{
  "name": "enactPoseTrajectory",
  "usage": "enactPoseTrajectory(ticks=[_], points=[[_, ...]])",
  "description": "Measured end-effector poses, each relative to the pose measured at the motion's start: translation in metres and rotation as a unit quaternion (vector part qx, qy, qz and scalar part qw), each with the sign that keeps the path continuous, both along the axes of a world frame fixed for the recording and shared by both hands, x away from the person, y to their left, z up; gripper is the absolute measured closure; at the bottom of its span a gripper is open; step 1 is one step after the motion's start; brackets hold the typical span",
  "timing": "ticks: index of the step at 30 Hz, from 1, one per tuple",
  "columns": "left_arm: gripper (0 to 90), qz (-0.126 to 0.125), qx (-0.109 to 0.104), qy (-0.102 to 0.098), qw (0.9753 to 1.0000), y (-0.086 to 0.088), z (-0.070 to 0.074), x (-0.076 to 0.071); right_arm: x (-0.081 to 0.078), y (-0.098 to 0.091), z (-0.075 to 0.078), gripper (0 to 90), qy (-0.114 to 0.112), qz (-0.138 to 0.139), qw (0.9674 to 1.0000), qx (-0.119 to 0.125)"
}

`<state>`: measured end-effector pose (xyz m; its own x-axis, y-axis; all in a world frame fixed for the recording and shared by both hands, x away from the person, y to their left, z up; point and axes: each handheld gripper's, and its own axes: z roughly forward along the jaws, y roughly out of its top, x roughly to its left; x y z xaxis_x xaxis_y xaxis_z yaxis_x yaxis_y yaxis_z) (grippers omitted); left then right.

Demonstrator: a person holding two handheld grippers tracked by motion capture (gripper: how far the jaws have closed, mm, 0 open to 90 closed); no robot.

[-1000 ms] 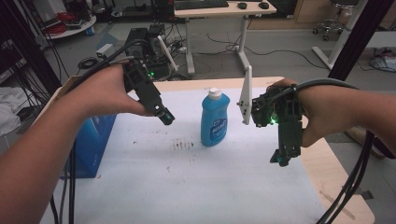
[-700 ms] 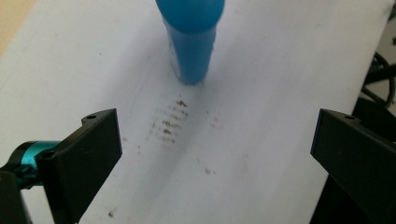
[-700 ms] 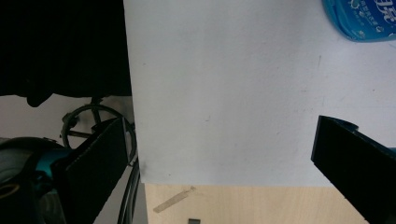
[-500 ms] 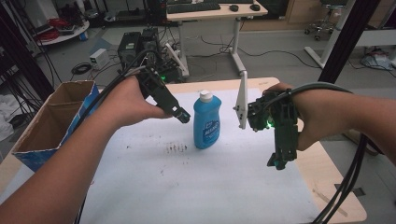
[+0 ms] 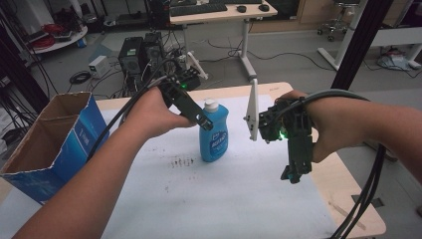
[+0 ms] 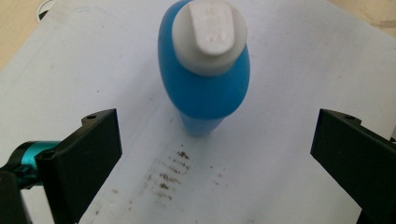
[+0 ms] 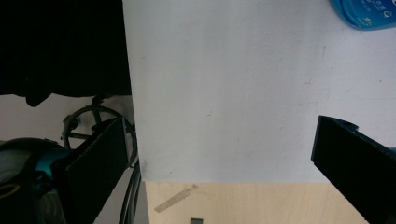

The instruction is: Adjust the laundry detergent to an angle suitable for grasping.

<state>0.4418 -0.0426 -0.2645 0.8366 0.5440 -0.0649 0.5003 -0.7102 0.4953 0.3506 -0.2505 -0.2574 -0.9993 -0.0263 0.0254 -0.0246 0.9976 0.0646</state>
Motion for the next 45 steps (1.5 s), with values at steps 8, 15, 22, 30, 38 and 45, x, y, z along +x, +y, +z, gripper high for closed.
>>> enactPoseTrajectory(ticks=[8,15,22,30,38,45], points=[[1.8,-0.004,0.001,0.001,1.0000,-0.020,-0.006,0.012,0.002,-0.003,-0.002,3.4,0.001,-0.004,1.0000,-0.001],[1.8,-0.002,0.008,0.004,1.0000,-0.033,-0.019,0.023,0.003,-0.004,-0.003,3.4,0.002,-0.007,1.0000,-0.002],[1.8,0.003,0.021,0.009,0.9997,-0.044,-0.034,0.032,0.003,-0.002,-0.003,3.4,0.003,-0.008,1.0000,-0.004],[2.7,0.020,0.016,0.004,0.9996,-0.051,-0.040,0.034,0.004,-0.001,-0.003,3.4,0.003,-0.006,1.0000,-0.005],[9.2,0.025,0.031,0.008,0.9992,-0.052,-0.039,0.033,0.003,-0.001,-0.003,3.4,0.001,-0.008,1.0000,-0.004],[17.4,0.025,0.027,0.012,0.9992,-0.052,-0.037,0.032,0.004,-0.001,-0.003,3.4,0.001,-0.010,0.9999,-0.004]])
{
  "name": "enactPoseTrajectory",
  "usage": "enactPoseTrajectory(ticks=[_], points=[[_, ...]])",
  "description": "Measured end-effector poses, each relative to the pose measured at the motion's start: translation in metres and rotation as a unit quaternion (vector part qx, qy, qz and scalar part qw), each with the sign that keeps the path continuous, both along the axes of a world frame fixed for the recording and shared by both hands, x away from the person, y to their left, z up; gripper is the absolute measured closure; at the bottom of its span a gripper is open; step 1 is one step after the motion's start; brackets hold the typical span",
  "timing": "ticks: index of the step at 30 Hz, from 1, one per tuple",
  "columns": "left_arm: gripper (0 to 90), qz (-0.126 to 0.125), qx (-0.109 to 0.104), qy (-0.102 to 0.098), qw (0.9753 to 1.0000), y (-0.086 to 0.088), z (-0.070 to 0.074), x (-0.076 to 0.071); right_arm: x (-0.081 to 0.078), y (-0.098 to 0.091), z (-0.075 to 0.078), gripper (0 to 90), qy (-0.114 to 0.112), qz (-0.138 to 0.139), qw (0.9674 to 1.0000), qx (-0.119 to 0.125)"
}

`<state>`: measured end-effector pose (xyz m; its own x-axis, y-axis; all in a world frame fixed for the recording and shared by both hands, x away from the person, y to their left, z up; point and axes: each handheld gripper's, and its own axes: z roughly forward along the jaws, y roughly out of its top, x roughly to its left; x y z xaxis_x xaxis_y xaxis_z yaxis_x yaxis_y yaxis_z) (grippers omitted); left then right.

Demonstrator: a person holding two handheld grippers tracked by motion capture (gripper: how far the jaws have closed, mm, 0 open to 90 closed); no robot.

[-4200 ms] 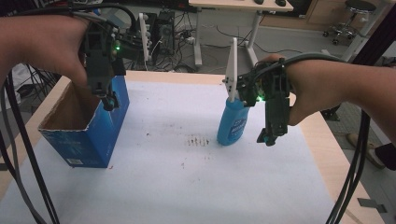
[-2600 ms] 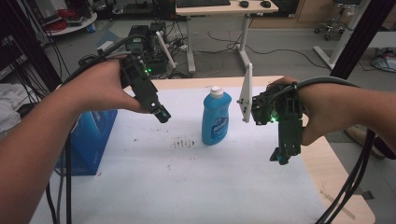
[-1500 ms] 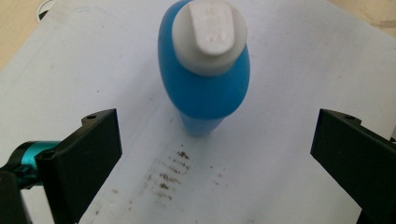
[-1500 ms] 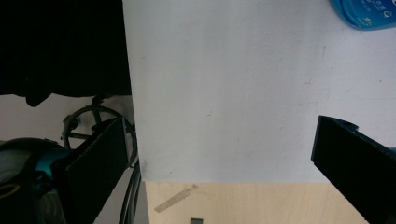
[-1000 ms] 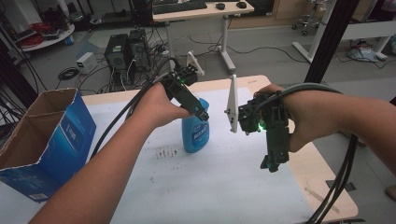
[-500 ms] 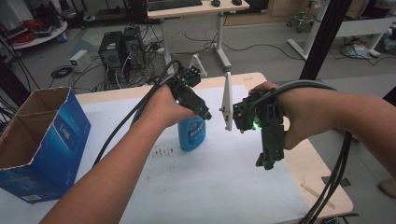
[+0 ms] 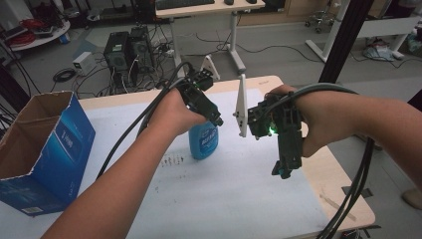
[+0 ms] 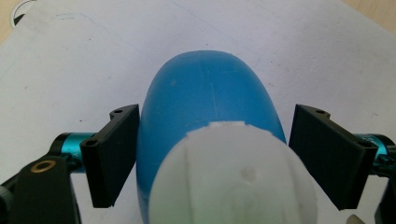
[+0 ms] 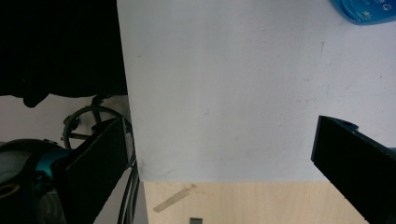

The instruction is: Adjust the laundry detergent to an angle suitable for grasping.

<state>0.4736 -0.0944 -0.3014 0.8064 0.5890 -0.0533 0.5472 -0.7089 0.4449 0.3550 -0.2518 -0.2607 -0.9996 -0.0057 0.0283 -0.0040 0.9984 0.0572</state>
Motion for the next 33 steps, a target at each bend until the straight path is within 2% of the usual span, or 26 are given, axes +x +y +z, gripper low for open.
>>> enactPoseTrajectory(ticks=[4,11,20,25,33], points=[[17.6,0.001,0.004,-0.002,1.0000,-0.0012,-0.0007,-0.0004,0.0004,0.0002,-0.0001,3.4,-0.001,0.002,1.0000,-0.001],[26.7,0.003,0.007,-0.005,1.0000,-0.0012,0.0005,-0.0011,0.0006,0.0012,-0.0006,3.4,-0.001,0.004,1.0000,-0.001],[26.8,0.006,0.014,-0.007,0.9999,-0.0026,-0.0003,-0.0022,0.0009,0.0010,-0.0005,3.4,-0.003,0.005,1.0000,0.000],[30.6,0.008,0.018,-0.007,0.9998,-0.0029,-0.0006,-0.0023,0.0013,-0.0005,-0.0014,3.4,-0.004,0.005,1.0000,-0.003],[36.2,0.015,0.029,-0.021,0.9992,-0.0036,-0.0005,-0.0033,0.0009,-0.0014,-0.0009,3.4,-0.007,0.002,1.0000,-0.002]])
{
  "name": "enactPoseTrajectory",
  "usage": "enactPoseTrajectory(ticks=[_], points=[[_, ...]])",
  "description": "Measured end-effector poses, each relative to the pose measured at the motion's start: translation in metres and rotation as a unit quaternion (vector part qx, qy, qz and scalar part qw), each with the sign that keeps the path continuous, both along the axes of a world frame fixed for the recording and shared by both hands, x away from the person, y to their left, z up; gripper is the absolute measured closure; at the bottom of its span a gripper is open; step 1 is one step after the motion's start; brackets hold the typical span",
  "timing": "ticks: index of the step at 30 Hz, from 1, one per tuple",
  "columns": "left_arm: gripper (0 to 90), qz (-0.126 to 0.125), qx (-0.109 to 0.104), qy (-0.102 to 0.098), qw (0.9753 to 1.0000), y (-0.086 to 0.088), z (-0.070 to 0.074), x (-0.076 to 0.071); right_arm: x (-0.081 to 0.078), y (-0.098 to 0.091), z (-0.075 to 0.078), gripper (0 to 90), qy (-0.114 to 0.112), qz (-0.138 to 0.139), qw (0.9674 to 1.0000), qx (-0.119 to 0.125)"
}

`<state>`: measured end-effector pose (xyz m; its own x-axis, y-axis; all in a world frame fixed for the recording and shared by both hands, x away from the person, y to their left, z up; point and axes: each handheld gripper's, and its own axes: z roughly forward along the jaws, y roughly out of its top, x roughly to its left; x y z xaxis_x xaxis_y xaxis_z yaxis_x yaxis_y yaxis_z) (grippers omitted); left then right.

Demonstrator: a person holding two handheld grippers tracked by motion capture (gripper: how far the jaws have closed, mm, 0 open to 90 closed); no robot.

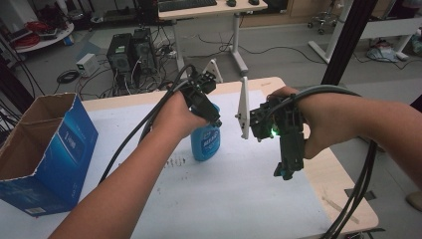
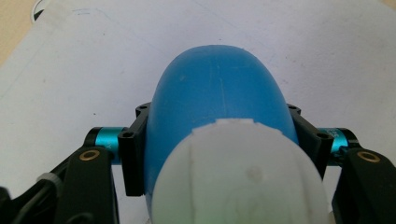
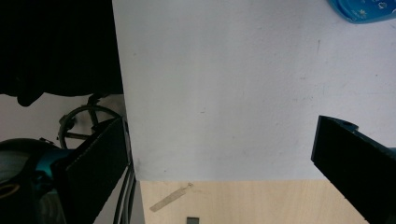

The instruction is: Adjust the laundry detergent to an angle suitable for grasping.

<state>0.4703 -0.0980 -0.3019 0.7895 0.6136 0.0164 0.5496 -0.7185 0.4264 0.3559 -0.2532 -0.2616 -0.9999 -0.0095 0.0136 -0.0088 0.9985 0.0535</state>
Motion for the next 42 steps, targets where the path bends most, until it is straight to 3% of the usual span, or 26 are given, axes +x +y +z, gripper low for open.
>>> enactPoseTrajectory(ticks=[9,16,30,37,42], points=[[38.2,0.007,0.008,-0.019,0.9998,-0.003,0.000,-0.004,0.000,0.000,0.000,3.4,0.000,-0.002,1.0000,0.002],[38.4,-0.009,0.014,-0.021,0.9996,-0.002,0.001,-0.006,-0.002,0.002,-0.001,3.4,0.000,0.002,1.0000,0.001],[38.3,-0.053,0.010,-0.013,0.9985,0.030,0.036,-0.021,-0.006,0.010,0.000,3.4,-0.002,0.009,1.0000,0.002],[38.3,-0.109,0.016,-0.018,0.9937,0.054,0.053,-0.034,-0.006,0.019,0.000,3.4,0.000,0.012,0.9999,0.000],[38.2,-0.161,0.027,-0.013,0.9865,0.075,0.062,-0.044,-0.005,0.027,0.000,3.4,0.002,0.017,0.9998,-0.004]])
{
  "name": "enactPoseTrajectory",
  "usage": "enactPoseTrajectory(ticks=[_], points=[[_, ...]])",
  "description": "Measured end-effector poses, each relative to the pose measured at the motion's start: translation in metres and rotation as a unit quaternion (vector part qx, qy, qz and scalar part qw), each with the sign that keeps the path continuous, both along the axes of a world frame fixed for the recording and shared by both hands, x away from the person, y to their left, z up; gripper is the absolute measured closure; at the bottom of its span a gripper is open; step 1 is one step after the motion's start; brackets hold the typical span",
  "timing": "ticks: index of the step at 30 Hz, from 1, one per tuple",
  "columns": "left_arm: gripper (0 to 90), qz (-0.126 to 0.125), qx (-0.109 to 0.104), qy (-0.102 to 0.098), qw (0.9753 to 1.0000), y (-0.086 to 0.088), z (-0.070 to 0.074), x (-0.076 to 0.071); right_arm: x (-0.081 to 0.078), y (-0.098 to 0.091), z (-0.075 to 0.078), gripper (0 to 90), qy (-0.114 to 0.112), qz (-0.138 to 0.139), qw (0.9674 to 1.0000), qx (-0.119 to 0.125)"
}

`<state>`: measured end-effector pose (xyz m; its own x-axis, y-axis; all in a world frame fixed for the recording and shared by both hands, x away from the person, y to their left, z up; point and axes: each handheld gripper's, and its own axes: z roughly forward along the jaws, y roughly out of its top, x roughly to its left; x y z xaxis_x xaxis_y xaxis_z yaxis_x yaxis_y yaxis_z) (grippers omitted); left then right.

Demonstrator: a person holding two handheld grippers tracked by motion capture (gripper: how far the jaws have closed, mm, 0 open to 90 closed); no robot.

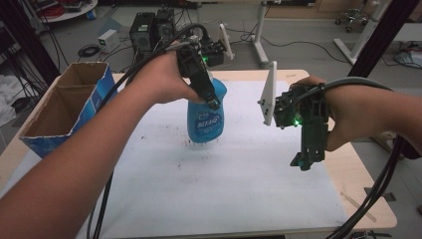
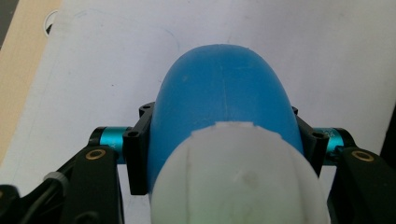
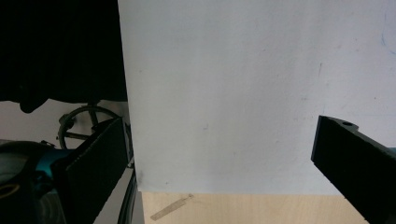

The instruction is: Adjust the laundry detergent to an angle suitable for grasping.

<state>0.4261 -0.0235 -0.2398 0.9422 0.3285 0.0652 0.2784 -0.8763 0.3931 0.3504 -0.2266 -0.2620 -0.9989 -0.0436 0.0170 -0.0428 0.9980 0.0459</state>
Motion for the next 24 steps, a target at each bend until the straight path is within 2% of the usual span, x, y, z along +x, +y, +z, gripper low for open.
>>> enactPoseTrajectory(ticks=[6,9,13,18,21,24], points=[[38.3,-0.045,-0.001,0.012,0.9989,0.020,0.005,-0.009,0.000,0.007,-0.001,3.4,0.001,0.004,1.0000,-0.002],[38.2,-0.082,0.006,0.017,0.9965,0.030,0.006,-0.015,0.000,0.009,-0.001,3.4,0.002,0.003,1.0000,-0.006],[38.2,-0.110,0.003,0.031,0.9934,0.038,0.005,-0.018,0.000,0.012,0.000,3.4,0.001,-0.001,1.0000,-0.007],[38.2,-0.158,-0.007,0.034,0.9868,0.047,0.004,-0.026,-0.001,0.017,-0.001,3.4,0.002,0.002,1.0000,-0.009],[38.2,-0.193,-0.008,0.028,0.9809,0.052,0.002,-0.032,-0.002,0.020,0.000,3.4,0.002,0.003,0.9999,-0.011],[38.2,-0.225,-0.003,0.027,0.9739,0.055,0.000,-0.035,-0.003,0.022,-0.001,3.4,0.001,0.005,0.9999,-0.012]])
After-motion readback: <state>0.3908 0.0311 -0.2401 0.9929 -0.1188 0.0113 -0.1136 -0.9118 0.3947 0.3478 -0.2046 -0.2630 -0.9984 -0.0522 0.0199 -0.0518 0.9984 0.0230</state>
